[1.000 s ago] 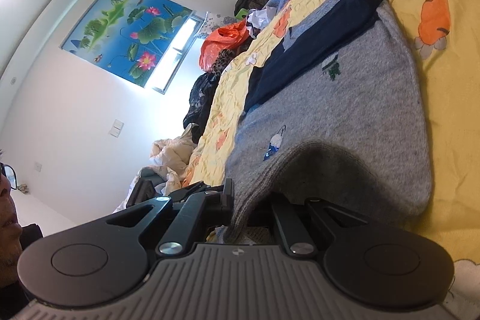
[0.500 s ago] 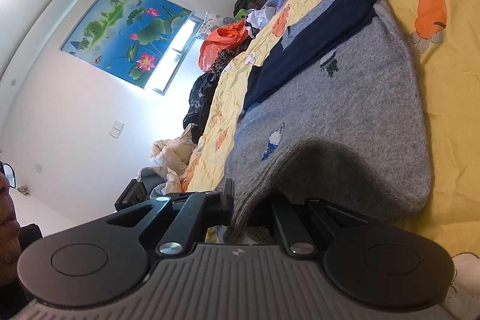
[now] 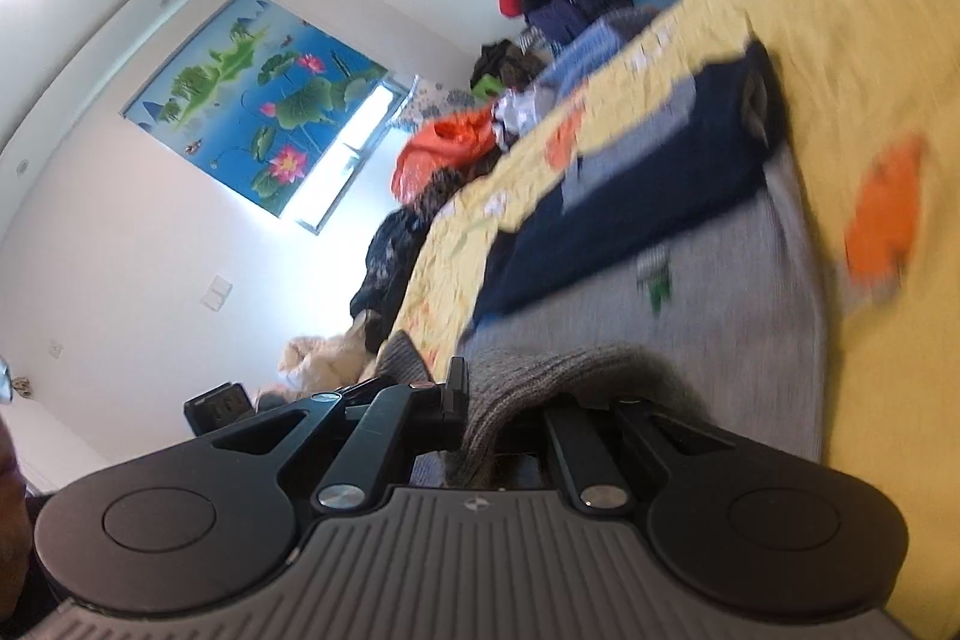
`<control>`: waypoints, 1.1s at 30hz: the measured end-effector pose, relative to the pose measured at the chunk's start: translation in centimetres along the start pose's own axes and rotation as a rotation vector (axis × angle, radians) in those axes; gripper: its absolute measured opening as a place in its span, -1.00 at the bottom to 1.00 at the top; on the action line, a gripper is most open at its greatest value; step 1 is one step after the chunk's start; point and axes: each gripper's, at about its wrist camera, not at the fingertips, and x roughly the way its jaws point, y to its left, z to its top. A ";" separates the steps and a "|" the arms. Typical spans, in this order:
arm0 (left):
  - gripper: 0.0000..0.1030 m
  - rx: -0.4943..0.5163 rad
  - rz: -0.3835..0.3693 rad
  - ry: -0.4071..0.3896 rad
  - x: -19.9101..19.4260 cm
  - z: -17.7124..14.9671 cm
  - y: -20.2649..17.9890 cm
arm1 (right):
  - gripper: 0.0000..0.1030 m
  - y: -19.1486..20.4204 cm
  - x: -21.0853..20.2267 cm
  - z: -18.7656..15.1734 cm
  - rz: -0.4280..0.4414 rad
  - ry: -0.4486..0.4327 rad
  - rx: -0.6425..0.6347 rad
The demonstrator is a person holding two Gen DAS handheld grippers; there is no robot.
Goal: Fold small clothes
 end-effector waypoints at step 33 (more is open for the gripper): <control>0.72 -0.217 0.381 0.077 20.8 6.7 15.2 | 0.45 -11.2 14.9 16.9 -0.743 -0.111 -0.248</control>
